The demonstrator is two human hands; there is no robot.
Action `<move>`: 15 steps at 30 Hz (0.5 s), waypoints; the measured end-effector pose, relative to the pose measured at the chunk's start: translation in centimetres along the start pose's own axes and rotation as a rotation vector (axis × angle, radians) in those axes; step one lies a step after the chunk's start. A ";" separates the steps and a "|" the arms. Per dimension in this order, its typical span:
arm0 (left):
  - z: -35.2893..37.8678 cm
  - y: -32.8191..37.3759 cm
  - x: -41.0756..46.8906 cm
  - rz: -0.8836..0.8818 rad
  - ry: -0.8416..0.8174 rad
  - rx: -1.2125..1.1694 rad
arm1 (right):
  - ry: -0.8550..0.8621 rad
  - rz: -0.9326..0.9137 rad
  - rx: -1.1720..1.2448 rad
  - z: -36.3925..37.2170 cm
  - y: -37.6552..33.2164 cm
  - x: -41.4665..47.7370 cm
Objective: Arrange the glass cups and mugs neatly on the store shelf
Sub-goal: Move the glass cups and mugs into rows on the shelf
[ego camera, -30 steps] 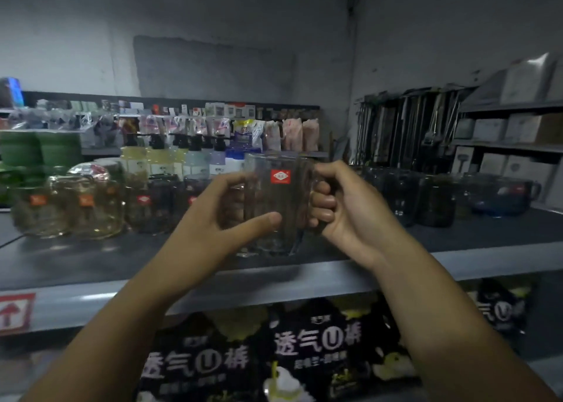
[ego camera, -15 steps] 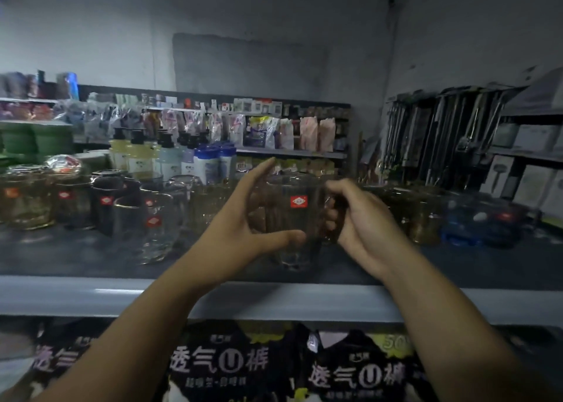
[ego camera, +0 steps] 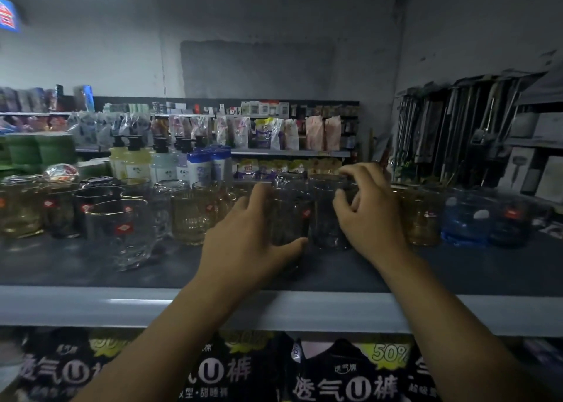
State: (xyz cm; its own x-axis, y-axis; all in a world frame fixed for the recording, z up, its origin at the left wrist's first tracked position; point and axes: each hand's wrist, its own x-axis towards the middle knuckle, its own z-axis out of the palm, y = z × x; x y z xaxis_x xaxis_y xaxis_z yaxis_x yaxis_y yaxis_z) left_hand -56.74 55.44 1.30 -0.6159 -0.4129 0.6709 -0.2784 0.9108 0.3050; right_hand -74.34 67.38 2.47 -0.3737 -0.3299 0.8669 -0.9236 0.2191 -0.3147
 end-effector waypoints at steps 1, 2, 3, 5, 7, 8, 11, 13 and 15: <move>0.2 0.0 0.2 -0.014 -0.004 0.027 | -0.011 -0.014 -0.004 0.4 0.3 -0.1; 0.4 0.0 0.4 -0.021 -0.013 0.043 | -0.018 -0.026 -0.015 0.7 0.6 -0.3; 0.5 0.1 0.6 -0.027 -0.026 0.052 | -0.027 -0.035 -0.039 0.8 0.7 -0.5; 0.7 0.3 0.9 -0.032 -0.065 0.060 | -0.047 -0.046 -0.085 0.8 0.8 -0.7; 0.9 0.5 1.3 -0.049 -0.119 0.043 | -0.068 -0.046 -0.102 0.8 0.7 -0.9; 1.0 0.6 1.5 -0.061 -0.143 0.020 | -0.077 -0.043 -0.103 0.8 0.7 -1.0; 1.3 1.5 1.9 -0.072 -0.158 -0.021 | -0.101 -0.014 -0.072 0.8 0.8 -1.1; 1.3 1.9 1.8 -0.078 -0.140 0.003 | -0.112 -0.005 -0.055 0.7 0.9 -1.1; 1.2 1.7 1.3 -0.065 -0.098 0.002 | -0.115 -0.003 -0.047 0.7 1.0 -1.2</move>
State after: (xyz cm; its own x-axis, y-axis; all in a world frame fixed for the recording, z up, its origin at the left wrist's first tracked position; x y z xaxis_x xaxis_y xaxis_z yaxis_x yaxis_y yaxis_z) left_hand -58.91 56.45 1.93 -0.6658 -0.4689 0.5804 -0.3217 0.8822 0.3438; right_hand -74.92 67.35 0.88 -0.3804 -0.4330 0.8172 -0.9208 0.2599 -0.2909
